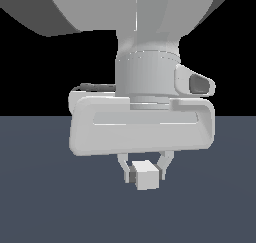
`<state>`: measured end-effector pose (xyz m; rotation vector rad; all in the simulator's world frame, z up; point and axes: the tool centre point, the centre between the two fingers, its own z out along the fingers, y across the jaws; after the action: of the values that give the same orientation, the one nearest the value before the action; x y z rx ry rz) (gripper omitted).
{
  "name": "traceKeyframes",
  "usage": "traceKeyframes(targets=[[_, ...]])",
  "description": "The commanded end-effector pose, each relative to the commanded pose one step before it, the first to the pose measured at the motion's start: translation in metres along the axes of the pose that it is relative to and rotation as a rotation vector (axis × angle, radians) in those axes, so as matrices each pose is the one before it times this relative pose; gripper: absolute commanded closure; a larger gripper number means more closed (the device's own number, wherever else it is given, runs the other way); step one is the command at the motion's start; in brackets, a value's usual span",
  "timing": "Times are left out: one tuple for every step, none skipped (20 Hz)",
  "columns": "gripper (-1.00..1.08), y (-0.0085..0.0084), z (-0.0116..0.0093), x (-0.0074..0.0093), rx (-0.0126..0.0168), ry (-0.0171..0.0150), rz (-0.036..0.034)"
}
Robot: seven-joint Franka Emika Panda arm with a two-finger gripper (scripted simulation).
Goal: Plug the charger into the wall socket.
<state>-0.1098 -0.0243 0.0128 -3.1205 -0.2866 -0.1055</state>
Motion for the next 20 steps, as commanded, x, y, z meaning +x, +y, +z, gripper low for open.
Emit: traceKeyframes(targets=[[1.08, -0.00156, -0.00169, 0.00298, -0.00051, 0.00067, 0.00834], [1.08, -0.00098, -0.00103, 0.00182, -0.00030, 0.00006, 0.00593], [1.08, -0.00111, -0.00122, 0.00214, -0.00037, 0.00007, 0.00707], [1.08, -0.00130, -0.00140, 0.00247, -0.00043, 0.00007, 0.00810], [1.08, -0.00145, -0.00159, 0.00280, -0.00049, 0.00008, 0.00917], [1.08, -0.00161, -0.00177, 0.00313, -0.00056, 0.00008, 0.01023], [1.08, -0.00176, -0.00195, 0.00345, -0.00064, 0.00009, 0.01131], [1.08, -0.00192, -0.00213, 0.00378, -0.00071, 0.00009, 0.01235], [1.08, -0.00207, -0.00231, 0.00411, -0.00079, 0.00009, 0.01342], [1.08, -0.00222, -0.00249, 0.00444, -0.00088, 0.00009, 0.01447], [1.08, -0.00236, -0.00267, 0.00478, -0.00097, 0.00008, 0.01558], [1.08, -0.00249, -0.00285, 0.00511, -0.00107, 0.00008, 0.01662], [1.08, -0.00262, -0.00300, 0.00541, -0.00116, 0.00007, 0.01758], [1.08, -0.00271, -0.00314, 0.00569, -0.00125, 0.00007, 0.01846], [1.08, -0.00280, -0.00327, 0.00594, -0.00133, 0.00006, 0.01925], [1.08, -0.00287, -0.00338, 0.00618, -0.00141, 0.00005, 0.01999], [1.08, -0.00293, -0.00347, 0.00640, -0.00148, 0.00004, 0.02064], [1.08, -0.00294, -0.00353, 0.00654, -0.00154, 0.00003, 0.02106], [1.08, -0.00282, -0.00339, 0.00633, -0.00150, 0.00002, 0.02036], [1.08, -0.00267, -0.00323, 0.00608, -0.00145, 0.00001, 0.01949]])
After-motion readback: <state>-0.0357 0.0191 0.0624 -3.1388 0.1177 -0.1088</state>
